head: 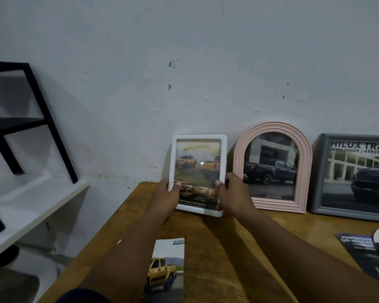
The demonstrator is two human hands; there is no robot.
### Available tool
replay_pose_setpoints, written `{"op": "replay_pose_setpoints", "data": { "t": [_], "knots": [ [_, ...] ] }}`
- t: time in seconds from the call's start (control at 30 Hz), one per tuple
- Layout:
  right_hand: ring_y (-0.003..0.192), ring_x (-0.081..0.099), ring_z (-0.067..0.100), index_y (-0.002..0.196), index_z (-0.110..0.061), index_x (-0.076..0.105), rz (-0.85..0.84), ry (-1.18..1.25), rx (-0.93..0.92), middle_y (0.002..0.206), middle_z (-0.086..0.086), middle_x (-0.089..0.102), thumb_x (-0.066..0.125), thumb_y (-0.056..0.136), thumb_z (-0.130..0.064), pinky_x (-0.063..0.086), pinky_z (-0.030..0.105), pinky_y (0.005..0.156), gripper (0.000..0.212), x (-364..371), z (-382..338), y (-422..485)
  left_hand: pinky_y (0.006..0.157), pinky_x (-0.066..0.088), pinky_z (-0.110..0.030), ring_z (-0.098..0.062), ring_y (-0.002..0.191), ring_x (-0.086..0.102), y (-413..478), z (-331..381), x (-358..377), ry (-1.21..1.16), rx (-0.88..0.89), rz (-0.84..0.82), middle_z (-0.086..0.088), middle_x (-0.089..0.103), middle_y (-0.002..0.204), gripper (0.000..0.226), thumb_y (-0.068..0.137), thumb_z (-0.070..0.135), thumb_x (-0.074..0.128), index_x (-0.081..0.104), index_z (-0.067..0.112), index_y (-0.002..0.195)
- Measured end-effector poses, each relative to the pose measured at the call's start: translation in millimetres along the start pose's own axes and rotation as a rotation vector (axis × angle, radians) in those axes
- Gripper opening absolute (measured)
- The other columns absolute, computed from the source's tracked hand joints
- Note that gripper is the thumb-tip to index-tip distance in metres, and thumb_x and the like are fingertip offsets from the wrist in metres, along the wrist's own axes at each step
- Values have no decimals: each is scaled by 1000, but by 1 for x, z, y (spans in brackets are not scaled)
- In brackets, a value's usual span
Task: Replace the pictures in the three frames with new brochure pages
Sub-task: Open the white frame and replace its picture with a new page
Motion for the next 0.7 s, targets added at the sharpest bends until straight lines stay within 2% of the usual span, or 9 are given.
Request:
{"op": "replay_pose_setpoints", "data": {
  "t": [0.07,0.13,0.17,0.2,0.27,0.37,0.5,0.6,0.7],
  "knots": [
    [67,69,19,113,-17,52,-19,7,-40,102,7,62,52,102,-25,55,24,50,13,-10,-8,-15,58,40,-12,-6,84,51,-18,7,-6,26,22,2,1,56,118,42,107,34,47,49,14,144],
    [62,68,18,110,-15,54,-31,2,-79,97,8,63,53,102,-25,51,21,47,13,-25,-15,-31,48,41,-9,-8,85,51,-40,19,-13,64,36,-12,0,55,114,41,108,34,46,51,11,142],
    [60,68,17,108,-15,55,-29,-15,-99,93,8,64,54,102,-25,49,19,45,12,-36,-19,-40,53,45,-9,-10,90,52,-47,23,-14,64,26,-34,0,56,115,41,108,35,45,52,10,140],
    [59,67,15,106,-14,56,-25,-37,-117,89,7,65,54,101,-26,48,18,45,12,-47,-23,-49,64,50,-12,-13,95,55,-55,27,-13,48,13,-68,-1,58,116,43,108,38,45,52,10,139],
    [57,67,15,104,-15,59,-14,-66,-140,86,7,67,56,101,-28,47,19,46,13,-72,-26,-67,88,56,-34,-20,103,61,-72,35,-7,10,2,-148,-3,63,117,44,106,44,46,56,10,133],
    [66,70,23,101,-18,61,-2,-84,-143,87,8,69,59,99,-30,54,28,52,12,-114,-25,-95,96,55,-43,-22,103,65,-101,48,11,5,20,-257,-1,67,111,42,104,50,48,62,12,115],
    [60,67,18,99,-12,63,-17,-113,-108,83,13,70,60,98,-29,53,27,53,17,-173,-15,-132,90,59,-47,-25,95,71,-138,60,52,3,35,-402,-6,74,103,50,96,61,51,69,16,109],
    [53,64,14,98,-7,65,-22,-151,-66,78,14,68,62,98,-27,51,26,52,21,-213,-1,-158,71,58,-35,-26,96,70,-171,65,87,-24,-9,-503,-10,71,109,57,95,62,53,64,13,121],
    [45,58,14,92,-2,65,-23,-193,7,71,14,65,63,97,-25,48,27,47,23,-242,14,-177,67,54,-31,-20,91,66,-207,66,115,-22,-46,-615,-8,68,107,54,98,59,51,59,13,127]
  ]
}}
Point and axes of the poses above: each hand's wrist, its own y-axis towards the middle knuckle, its own x-axis out of the palm, z = x × y, the point moved 4 cm from there along y, towards the middle knuckle
